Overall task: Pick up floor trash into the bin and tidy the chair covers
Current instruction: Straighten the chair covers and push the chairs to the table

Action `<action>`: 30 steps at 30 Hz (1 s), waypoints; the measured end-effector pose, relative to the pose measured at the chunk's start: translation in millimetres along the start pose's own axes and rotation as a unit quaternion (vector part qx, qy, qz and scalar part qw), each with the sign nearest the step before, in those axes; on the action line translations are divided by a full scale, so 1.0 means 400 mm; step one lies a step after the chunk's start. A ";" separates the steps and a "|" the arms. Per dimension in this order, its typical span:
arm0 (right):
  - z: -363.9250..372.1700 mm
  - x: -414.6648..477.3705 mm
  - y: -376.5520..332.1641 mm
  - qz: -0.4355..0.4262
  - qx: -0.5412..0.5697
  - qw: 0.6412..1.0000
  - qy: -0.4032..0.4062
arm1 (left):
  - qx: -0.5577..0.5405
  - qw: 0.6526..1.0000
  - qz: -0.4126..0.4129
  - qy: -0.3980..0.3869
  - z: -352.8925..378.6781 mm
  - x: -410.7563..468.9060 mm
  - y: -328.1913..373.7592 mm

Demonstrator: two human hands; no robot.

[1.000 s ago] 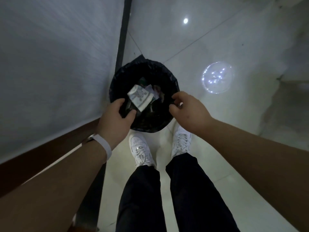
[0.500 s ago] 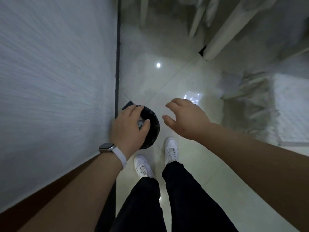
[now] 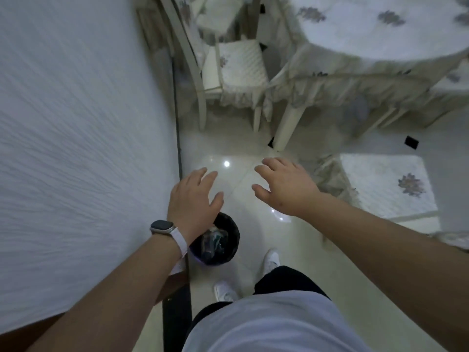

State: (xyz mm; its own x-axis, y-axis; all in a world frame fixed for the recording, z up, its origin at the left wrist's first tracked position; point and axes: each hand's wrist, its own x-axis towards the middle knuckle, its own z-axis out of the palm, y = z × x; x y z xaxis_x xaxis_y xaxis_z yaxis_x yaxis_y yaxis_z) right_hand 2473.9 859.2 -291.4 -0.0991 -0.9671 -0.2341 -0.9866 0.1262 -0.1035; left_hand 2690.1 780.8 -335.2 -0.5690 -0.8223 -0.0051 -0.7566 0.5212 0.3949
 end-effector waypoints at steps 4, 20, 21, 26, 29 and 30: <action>-0.110 0.000 0.024 0.019 -0.009 0.999 0.041 | 0.000 0.999 0.029 0.045 -0.082 0.046 0.055; -0.338 0.215 0.362 -0.004 0.024 0.992 0.126 | 0.084 0.990 0.062 0.095 -0.205 0.433 0.268; -0.354 0.236 0.403 -0.002 0.021 0.991 0.130 | 0.082 0.990 0.060 0.099 -0.197 0.469 0.293; -0.442 0.342 0.602 -0.012 0.017 0.989 0.144 | 0.087 0.985 0.063 0.132 -0.163 0.659 0.420; -0.482 0.403 0.687 -0.028 0.007 0.989 0.145 | 0.085 0.985 0.053 0.142 -0.160 0.739 0.472; -0.494 0.422 0.706 -0.033 0.010 0.989 0.146 | 0.088 0.985 0.049 0.139 -0.162 0.761 0.481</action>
State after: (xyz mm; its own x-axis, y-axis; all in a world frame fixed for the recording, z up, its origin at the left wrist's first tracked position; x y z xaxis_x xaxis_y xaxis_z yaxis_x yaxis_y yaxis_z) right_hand 2153.0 688.1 -169.1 -0.0704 -0.9956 0.0625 -0.9898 0.0619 -0.1282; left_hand 2392.3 616.1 -201.3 -0.5501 -0.7844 0.2866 -0.7608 0.6122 0.2154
